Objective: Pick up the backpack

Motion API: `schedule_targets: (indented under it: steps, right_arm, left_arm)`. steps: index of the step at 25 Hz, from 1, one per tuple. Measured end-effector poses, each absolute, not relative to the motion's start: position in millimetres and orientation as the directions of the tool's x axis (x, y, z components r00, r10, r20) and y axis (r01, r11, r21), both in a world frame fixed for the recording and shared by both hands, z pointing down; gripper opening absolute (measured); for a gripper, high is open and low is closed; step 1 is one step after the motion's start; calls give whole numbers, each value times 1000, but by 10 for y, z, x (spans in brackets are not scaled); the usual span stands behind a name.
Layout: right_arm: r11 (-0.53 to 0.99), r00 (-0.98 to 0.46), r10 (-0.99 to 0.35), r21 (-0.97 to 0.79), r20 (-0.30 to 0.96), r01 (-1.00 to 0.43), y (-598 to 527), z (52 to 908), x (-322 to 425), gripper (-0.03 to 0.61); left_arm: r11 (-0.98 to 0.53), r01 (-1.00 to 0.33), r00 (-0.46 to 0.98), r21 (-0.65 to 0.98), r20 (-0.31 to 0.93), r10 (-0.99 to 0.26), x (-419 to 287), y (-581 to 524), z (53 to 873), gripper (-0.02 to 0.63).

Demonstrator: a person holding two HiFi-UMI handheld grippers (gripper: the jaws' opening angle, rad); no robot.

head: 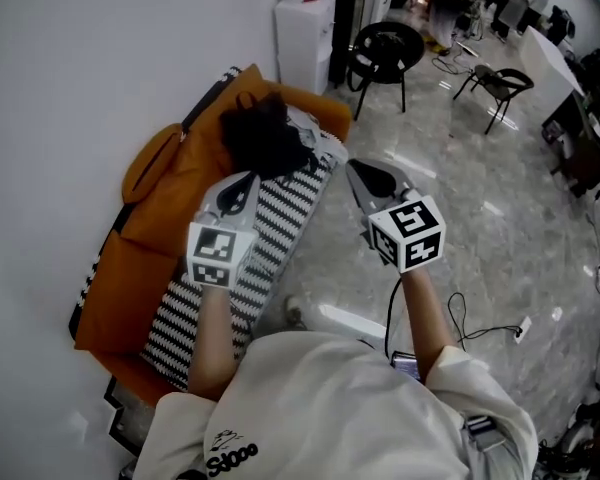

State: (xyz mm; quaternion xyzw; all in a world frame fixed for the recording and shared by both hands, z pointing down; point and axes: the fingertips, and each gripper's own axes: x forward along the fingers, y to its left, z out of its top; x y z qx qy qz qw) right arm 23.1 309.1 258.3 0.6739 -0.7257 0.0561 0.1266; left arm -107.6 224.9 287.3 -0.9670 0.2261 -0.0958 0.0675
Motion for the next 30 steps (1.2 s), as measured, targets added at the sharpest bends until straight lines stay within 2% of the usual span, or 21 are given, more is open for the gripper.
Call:
schedule_targets:
  steps: [19, 30]
  right_arm:
    - [90, -68, -945, 54, 321, -995, 1886, 2928, 321, 3]
    - [96, -79, -950, 40, 302, -995, 1259, 2961, 621, 3]
  left_arm:
    - [-904, -399, 876, -155, 228, -426, -894, 1031, 3243, 11]
    - [-900, -404, 868, -161, 241, -433, -632, 438, 3326, 11]
